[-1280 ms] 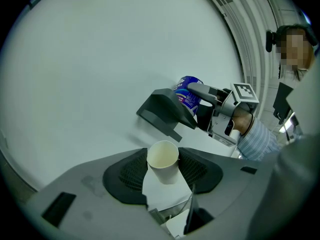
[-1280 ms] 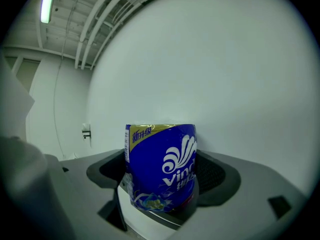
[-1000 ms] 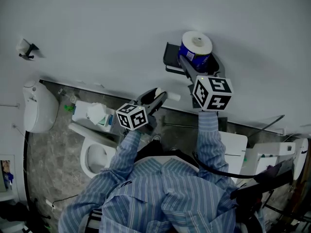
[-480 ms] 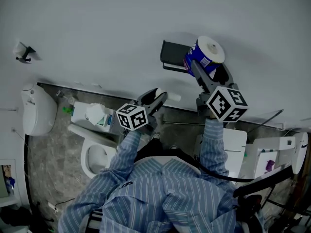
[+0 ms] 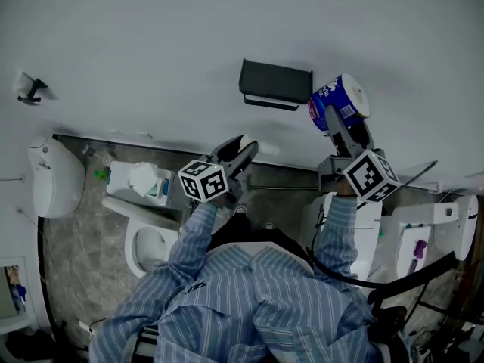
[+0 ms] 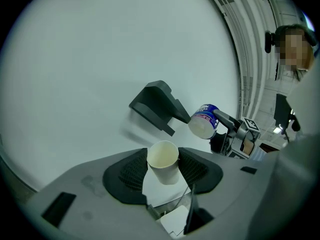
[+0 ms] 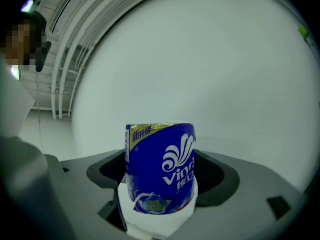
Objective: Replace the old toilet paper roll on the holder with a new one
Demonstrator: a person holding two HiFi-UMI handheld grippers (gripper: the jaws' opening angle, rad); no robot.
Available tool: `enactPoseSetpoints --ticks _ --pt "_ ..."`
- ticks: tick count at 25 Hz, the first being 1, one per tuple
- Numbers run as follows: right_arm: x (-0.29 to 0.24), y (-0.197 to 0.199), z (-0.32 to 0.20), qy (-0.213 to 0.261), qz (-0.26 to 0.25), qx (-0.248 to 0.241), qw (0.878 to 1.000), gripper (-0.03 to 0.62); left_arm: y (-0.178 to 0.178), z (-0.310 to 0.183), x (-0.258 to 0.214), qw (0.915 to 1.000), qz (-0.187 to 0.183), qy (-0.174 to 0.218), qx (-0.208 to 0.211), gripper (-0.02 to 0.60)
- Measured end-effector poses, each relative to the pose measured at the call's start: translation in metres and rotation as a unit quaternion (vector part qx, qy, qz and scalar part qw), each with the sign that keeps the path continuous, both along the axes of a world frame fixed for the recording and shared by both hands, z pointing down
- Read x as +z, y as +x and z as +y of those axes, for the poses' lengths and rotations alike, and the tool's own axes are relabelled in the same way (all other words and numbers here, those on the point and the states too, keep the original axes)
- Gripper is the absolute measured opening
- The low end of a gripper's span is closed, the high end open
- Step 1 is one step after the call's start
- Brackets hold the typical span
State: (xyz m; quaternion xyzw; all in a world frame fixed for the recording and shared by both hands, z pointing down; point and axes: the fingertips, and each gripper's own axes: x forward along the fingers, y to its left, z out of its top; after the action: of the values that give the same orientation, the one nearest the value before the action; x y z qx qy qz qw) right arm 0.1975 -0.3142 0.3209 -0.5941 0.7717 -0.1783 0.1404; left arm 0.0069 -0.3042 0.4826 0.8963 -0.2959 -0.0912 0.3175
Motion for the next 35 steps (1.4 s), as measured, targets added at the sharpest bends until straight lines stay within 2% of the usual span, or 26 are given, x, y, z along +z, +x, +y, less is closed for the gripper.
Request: enactPoseSetpoints --ticks 10,18,24,29,35 --pt "0.061 0.031 -0.007 -0.061 -0.096 0.032 0.993 0.410 0.007 -0.010 -0.002 1.0000 -0.002 -0.002 0.005 0.192" --pt "0.088 0.034 -0.020 -0.079 -0.167 0.029 0.982 0.410 0.007 -0.012 0.000 1.0000 -0.007 -0.003 0.002 0.192" --pt "0.098 0.036 -0.030 -0.082 -0.239 0.019 0.967 0.410 0.009 -0.013 -0.001 0.9999 -0.010 -0.002 -0.006 0.192" --pt "0.108 0.024 -0.043 -0.086 -0.297 -0.003 0.951 0.410 0.000 -0.022 0.003 0.9998 -0.009 -0.006 -0.015 0.192" --pt "0.114 0.012 -0.052 -0.093 -0.340 -0.016 0.936 0.410 -0.006 -0.031 0.008 0.9997 -0.006 -0.012 -0.021 0.192"
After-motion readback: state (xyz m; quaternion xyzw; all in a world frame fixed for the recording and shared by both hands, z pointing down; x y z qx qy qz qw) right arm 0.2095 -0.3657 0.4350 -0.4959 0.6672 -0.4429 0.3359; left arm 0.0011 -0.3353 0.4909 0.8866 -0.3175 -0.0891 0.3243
